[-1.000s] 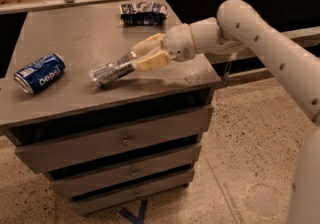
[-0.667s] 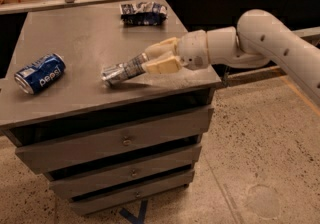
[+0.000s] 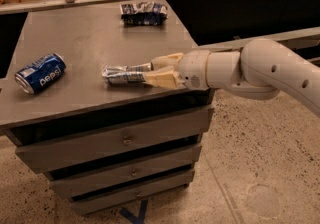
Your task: Move redbull can near blue chip bag
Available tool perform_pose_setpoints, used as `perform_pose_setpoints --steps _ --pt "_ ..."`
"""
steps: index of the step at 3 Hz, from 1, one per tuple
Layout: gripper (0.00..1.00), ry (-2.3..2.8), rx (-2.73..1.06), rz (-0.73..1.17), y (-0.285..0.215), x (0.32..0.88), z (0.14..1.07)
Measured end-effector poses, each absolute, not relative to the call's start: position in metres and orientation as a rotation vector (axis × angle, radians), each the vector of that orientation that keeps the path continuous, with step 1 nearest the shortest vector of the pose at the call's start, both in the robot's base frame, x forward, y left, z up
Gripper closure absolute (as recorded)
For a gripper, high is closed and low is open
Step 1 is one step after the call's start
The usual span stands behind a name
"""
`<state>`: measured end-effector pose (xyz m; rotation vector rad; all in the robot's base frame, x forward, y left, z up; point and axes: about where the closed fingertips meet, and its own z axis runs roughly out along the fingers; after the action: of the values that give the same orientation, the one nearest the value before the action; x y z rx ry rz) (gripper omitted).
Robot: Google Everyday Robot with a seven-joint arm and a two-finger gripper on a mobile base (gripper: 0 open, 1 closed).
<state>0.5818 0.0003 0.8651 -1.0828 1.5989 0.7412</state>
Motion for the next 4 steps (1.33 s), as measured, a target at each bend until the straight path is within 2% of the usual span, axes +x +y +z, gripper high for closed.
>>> perform_pose_setpoints --steps 4 --pt "1.00 1.622 -0.725 0.250 -0.008 0.639 0.890"
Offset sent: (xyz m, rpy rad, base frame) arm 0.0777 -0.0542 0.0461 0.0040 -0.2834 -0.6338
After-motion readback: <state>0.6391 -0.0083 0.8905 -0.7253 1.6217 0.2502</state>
